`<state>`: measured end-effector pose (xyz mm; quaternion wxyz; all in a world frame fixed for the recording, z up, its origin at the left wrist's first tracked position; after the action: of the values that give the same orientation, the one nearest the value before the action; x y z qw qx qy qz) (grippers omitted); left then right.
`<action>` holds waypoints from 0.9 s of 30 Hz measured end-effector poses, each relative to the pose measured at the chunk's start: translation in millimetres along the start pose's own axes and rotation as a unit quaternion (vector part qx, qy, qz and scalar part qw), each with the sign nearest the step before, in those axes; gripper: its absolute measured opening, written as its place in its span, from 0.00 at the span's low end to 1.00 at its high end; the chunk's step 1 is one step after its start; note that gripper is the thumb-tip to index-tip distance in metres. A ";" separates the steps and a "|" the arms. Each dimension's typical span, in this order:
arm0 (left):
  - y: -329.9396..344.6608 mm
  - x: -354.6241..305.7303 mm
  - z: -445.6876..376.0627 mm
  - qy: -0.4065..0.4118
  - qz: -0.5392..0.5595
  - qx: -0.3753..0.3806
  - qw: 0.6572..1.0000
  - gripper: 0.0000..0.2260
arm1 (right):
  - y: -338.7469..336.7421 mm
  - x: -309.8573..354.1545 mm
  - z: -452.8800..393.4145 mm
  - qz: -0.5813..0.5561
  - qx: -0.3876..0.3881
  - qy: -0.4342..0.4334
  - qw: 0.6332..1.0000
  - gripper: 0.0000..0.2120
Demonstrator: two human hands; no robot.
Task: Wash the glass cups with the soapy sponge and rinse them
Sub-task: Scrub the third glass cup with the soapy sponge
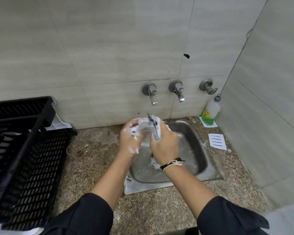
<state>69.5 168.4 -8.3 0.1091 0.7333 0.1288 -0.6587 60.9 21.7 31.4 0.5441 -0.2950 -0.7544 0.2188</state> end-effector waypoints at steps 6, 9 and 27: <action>1.0 -33.8 1.8 0.120 -0.117 0.021 0.986 0.25 | 19.3 35.7 -8.0 0.124 0.048 -0.190 0.973 0.19; -6.5 -37.3 -5.0 0.125 -0.101 -0.020 0.987 0.26 | 13.2 10.3 -23.4 0.091 0.067 -0.034 0.993 0.19; 0.7 -40.0 -22.9 0.181 -0.256 0.046 0.948 0.28 | 29.1 40.1 -20.8 0.113 0.161 -0.106 0.975 0.22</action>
<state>87.2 173.5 33.9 -0.1222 0.7869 0.2992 -0.5256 77.3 70.6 46.7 0.4728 -0.2623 -0.7244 0.4276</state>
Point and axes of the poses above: each hand's wrist, its own z-axis away from the middle knuckle, its own y-axis out of the palm, x = y × z, the point moved 8 cm from there along -z, towards the middle knuckle, and after that the axes turned 3 degrees about y, right-handed, at the moved point
